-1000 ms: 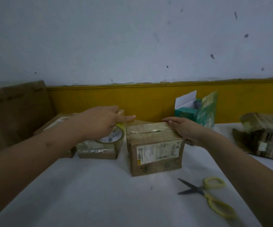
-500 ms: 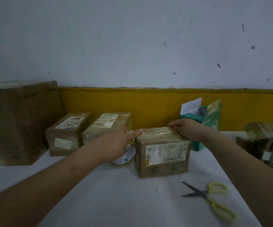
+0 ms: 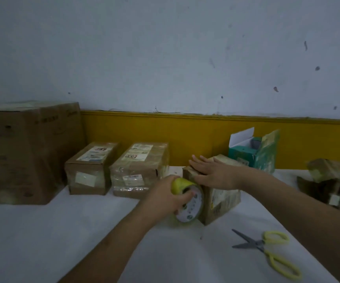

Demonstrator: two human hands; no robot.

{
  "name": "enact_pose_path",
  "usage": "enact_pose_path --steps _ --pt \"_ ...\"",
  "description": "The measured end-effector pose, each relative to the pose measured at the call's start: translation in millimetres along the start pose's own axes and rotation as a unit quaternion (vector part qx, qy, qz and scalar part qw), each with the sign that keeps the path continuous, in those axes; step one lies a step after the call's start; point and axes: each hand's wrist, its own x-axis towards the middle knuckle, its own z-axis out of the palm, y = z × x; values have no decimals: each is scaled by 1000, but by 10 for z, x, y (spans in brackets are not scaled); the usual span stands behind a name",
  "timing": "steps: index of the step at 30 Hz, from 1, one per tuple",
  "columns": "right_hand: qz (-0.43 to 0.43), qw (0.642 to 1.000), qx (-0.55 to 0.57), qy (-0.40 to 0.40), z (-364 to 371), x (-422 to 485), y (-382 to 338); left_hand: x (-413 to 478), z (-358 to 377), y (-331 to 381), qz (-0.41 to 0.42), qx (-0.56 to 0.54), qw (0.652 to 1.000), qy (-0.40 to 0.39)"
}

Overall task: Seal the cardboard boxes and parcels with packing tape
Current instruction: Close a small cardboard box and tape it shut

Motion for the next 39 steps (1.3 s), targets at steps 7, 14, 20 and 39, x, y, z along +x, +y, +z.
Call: enact_pose_path --steps 7,14,20,39 --pt "-14 998 40 46 43 34 5 -222 262 38 50 212 972 92" --pt "-84 985 -1 153 104 -103 79 -139 469 30 -46 -81 994 48" --pt "42 947 17 319 631 -1183 361 -22 597 138 -149 -284 945 -55" --pt "113 965 202 125 607 -1874 514 -44 660 193 -170 -436 877 -103"
